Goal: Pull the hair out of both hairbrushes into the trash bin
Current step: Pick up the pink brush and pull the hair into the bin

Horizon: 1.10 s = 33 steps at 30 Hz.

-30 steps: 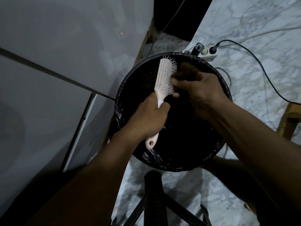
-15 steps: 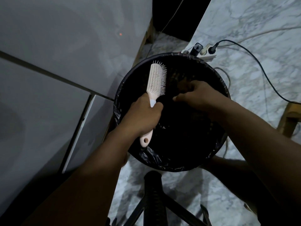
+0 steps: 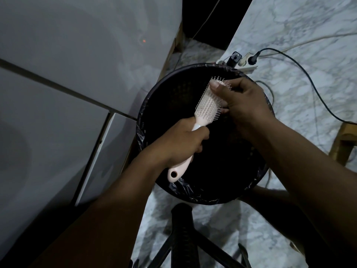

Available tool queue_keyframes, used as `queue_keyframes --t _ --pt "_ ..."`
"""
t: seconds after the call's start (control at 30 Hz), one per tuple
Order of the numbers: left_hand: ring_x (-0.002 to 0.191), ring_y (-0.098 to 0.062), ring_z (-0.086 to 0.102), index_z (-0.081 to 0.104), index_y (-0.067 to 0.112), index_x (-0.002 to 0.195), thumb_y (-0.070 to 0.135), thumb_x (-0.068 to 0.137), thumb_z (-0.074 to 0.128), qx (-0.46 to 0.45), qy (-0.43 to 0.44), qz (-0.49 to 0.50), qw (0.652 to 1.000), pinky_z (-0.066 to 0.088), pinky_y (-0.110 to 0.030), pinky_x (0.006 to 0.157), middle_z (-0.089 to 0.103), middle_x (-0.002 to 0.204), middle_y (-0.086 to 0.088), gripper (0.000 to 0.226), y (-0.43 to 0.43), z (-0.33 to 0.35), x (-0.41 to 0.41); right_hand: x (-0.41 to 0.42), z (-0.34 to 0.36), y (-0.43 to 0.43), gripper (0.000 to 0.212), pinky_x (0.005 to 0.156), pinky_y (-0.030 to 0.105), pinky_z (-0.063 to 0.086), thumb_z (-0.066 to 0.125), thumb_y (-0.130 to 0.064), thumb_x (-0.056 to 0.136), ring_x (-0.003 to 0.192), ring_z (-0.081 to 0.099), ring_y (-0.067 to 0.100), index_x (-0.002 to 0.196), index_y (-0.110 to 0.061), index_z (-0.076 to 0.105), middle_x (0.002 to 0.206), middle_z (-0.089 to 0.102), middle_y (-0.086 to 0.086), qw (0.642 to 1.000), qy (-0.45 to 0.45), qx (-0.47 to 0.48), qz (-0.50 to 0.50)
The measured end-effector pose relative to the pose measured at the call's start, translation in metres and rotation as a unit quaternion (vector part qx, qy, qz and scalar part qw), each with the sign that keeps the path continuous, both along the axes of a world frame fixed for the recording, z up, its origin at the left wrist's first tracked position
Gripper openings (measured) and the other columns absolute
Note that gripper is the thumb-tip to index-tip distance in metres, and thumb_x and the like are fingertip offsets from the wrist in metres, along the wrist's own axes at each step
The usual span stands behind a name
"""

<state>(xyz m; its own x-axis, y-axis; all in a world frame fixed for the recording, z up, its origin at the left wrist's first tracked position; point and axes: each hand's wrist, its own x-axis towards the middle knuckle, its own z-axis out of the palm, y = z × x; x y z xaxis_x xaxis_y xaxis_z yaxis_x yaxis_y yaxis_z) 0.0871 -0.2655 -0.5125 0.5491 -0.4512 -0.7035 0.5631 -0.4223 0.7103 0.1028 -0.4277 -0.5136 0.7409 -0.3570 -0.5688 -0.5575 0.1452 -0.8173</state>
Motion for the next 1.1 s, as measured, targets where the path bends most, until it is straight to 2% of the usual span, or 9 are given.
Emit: queue_keyframes --t 0.13,0.23,0.3,0.37,0.5,0.63,0.77,0.97,1.1 --pt "0.046 -0.009 0.045 0.054 0.02 0.079 0.026 0.074 0.056 -0.017 0.014 -0.002 1.0 0.033 -0.026 0.047 0.047 0.054 0.011 0.008 0.0 0.002 0.0 -0.002 0.0 -0.002 0.027 0.044 0.016 0.044 0.076 -0.026 0.086 0.041 0.054 -0.002 0.083 -0.006 0.058 0.053 0.061 -0.008 0.999 -0.01 -0.016 -0.034" --pt "0.046 -0.009 0.043 0.055 0.021 0.078 0.026 0.073 0.056 -0.015 0.024 -0.019 0.999 0.033 -0.026 0.048 0.046 0.054 0.01 0.008 0.001 0.0 -0.001 -0.002 0.0 -0.005 0.036 0.037 0.011 0.038 0.065 -0.032 0.094 0.033 0.047 -0.003 0.067 -0.013 0.052 0.038 0.052 -0.014 0.997 0.034 -0.033 -0.058" --pt "0.047 -0.01 0.043 0.055 0.02 0.079 0.028 0.073 0.056 0.0 0.019 -0.028 0.999 0.033 -0.028 0.049 0.046 0.051 0.01 0.009 0.001 -0.002 -0.001 -0.001 0.002 -0.007 0.036 0.043 0.017 0.046 0.058 -0.041 0.097 0.041 0.053 0.005 0.075 -0.013 0.06 0.05 0.06 -0.008 0.994 0.076 0.023 -0.082" --pt "0.048 -0.012 0.045 0.058 0.018 0.082 0.029 0.073 0.055 0.019 0.015 -0.017 1.0 0.033 -0.03 0.051 0.047 0.048 0.011 0.014 0.003 -0.005 0.0 -0.002 0.001 -0.005 0.039 0.055 0.029 0.05 0.063 -0.048 0.091 0.052 0.059 0.012 0.094 -0.009 0.067 0.066 0.067 0.0 0.994 0.079 0.081 -0.007" --pt "0.052 -0.016 0.048 0.06 0.017 0.079 0.028 0.076 0.054 0.044 0.009 0.008 0.999 0.035 -0.031 0.053 0.05 0.049 0.009 0.013 0.007 -0.006 0.006 -0.01 -0.006 0.008 0.052 0.065 0.031 0.053 0.085 -0.031 0.073 0.077 0.072 0.016 0.115 -0.01 0.063 0.096 0.076 0.01 0.986 0.042 0.033 0.16" --pt "0.05 -0.014 0.046 0.058 0.017 0.081 0.025 0.076 0.055 0.031 0.025 0.006 0.999 0.034 -0.029 0.05 0.048 0.051 0.008 0.01 0.005 -0.005 0.004 -0.007 -0.011 0.003 0.045 0.053 0.023 0.051 0.085 -0.028 0.075 0.06 0.063 0.01 0.108 -0.008 0.062 0.076 0.064 0.008 0.994 0.02 -0.017 0.104" --pt "0.053 -0.017 0.043 0.057 0.017 0.084 0.028 0.072 0.057 0.026 0.044 0.001 0.999 0.032 -0.029 0.05 0.046 0.051 0.007 0.016 0.005 -0.004 0.003 -0.008 -0.018 0.0 0.031 0.047 0.021 0.047 0.079 -0.028 0.083 0.05 0.057 0.008 0.097 -0.005 0.063 0.072 0.065 0.01 0.998 0.002 -0.045 0.052" --pt "0.052 -0.014 0.047 0.058 0.016 0.08 0.023 0.084 0.058 0.041 0.004 -0.031 0.999 0.037 -0.029 0.052 0.048 0.049 0.012 0.008 0.005 0.003 0.001 -0.01 -0.031 -0.005 0.033 0.062 0.03 0.051 0.069 -0.045 0.088 0.06 0.059 0.012 0.069 -0.019 0.071 0.066 0.068 -0.002 0.983 0.019 -0.177 0.036" --pt "0.054 -0.015 0.049 0.056 0.018 0.074 0.021 0.09 0.056 0.06 -0.027 -0.052 0.996 0.04 -0.029 0.054 0.05 0.05 0.012 0.016 0.005 0.007 0.001 -0.012 -0.025 -0.005 0.035 0.074 0.036 0.056 0.066 -0.052 0.085 0.069 0.07 0.02 0.073 -0.02 0.075 0.066 0.071 0.001 0.946 0.005 -0.319 0.056"
